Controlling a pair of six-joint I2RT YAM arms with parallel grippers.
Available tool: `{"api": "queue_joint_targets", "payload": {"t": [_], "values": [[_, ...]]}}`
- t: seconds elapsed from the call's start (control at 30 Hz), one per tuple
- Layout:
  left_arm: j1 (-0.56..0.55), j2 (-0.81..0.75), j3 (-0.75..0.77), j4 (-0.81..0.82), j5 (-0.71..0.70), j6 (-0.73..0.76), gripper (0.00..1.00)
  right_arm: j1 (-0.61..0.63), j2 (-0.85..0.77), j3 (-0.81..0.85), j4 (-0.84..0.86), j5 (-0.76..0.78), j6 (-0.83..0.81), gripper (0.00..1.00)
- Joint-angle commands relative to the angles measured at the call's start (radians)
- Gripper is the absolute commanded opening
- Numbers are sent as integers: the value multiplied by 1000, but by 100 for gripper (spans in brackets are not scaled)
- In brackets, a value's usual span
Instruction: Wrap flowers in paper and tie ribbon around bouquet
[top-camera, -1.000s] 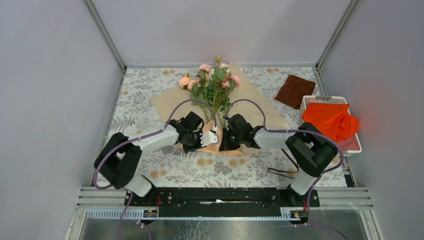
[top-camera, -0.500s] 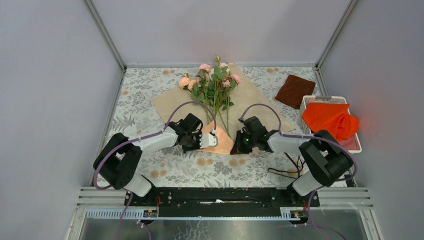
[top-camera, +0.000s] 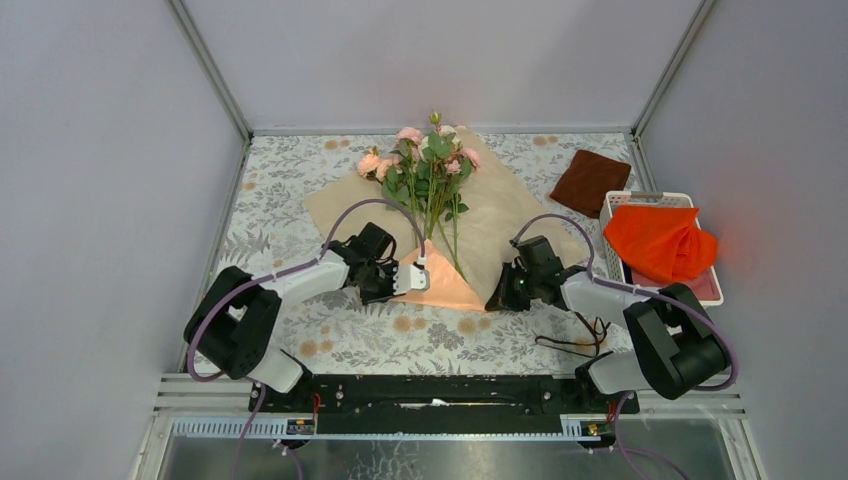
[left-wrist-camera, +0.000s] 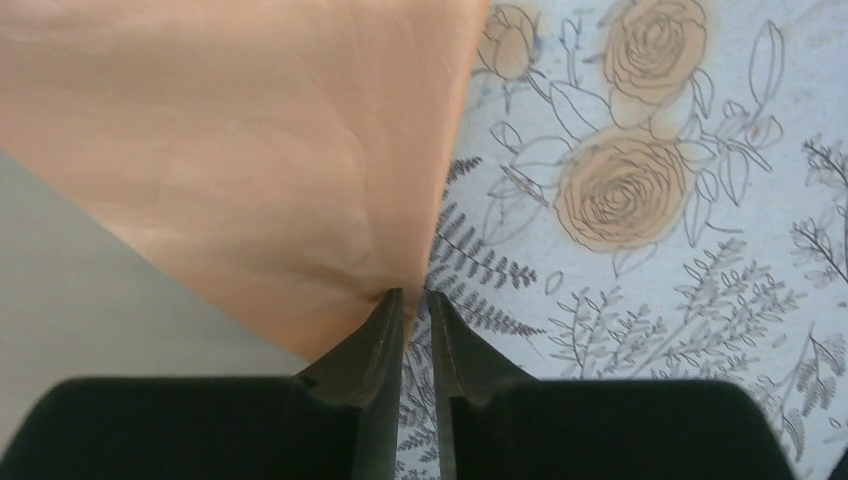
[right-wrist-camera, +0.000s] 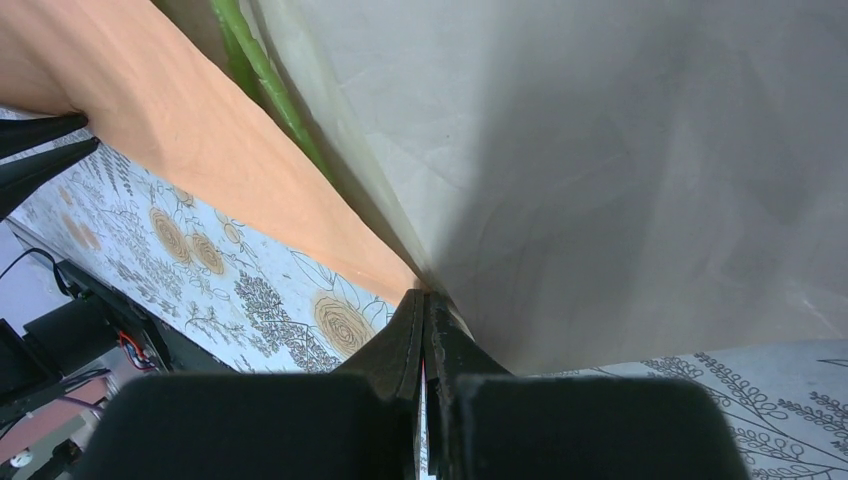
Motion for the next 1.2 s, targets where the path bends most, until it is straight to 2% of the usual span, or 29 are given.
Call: {"api": "queue_joint_targets", "payload": {"t": [0.0,0.17,0.3,0.43,0.57,0.67,0.83,0.97,1.17], "values": [[17,-20,-7,-164,43,35,23,-11,64,-2,-128,68,-62,0],[63,-55,52,-234,85,67,24,-10,75,8,-127,56,-76,0],[195,-19,50,-258,61,109,24,-11,76,11,-133,56,-86,0],[288,9,62,-357,89,167,24,-10,90,15,-130,52,-91,0],[286,-37,87,-383,208,160,23,-11,103,25,-131,51,-96,0],[243,-33,155,-342,284,63,23,-11,117,35,-137,53,-101,0],[199,28,192,-105,217,-153,19,-10,121,45,-150,60,-110,0],[194,100,215,-106,154,-157,18,-10,114,48,-158,69,-114,0],[195,110,106,-110,80,-102,18,-10,118,49,-160,72,-119,0]]}}
